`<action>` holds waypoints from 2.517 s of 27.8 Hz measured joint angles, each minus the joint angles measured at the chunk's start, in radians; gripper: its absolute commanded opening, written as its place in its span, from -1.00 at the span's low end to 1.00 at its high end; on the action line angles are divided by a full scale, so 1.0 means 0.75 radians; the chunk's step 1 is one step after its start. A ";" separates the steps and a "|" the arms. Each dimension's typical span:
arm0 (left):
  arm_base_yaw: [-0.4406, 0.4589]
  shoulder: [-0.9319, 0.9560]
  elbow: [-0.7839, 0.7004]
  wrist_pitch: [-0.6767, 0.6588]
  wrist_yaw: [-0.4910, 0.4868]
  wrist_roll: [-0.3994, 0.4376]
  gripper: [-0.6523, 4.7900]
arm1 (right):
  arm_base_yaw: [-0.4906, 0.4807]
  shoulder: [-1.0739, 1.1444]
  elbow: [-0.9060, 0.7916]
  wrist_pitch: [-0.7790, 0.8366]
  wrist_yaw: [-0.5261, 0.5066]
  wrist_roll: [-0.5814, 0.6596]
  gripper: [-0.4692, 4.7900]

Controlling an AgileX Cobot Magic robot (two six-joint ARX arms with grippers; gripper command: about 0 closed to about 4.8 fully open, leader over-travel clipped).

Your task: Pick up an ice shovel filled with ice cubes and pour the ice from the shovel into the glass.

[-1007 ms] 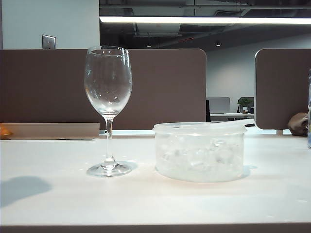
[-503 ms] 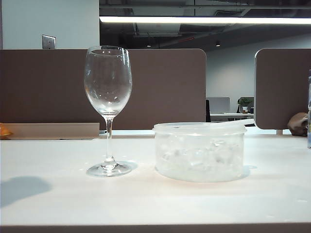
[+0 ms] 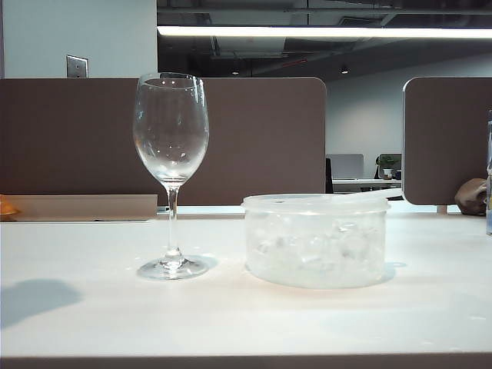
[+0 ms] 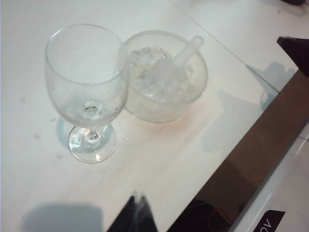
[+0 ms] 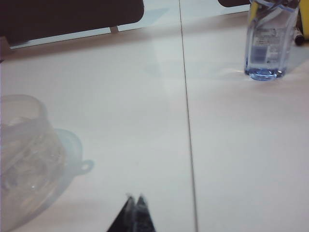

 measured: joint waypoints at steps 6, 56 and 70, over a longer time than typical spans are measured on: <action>0.000 0.000 0.000 0.000 0.000 0.000 -0.77 | 0.000 -0.003 0.308 -0.128 0.188 0.005 -0.84; 0.001 0.001 0.000 0.000 -0.001 0.000 -0.77 | 0.125 1.330 0.611 0.620 -0.270 1.437 -0.50; 0.001 0.001 0.000 0.000 -0.001 0.000 -0.77 | 0.319 1.363 0.237 1.117 0.096 1.611 -0.52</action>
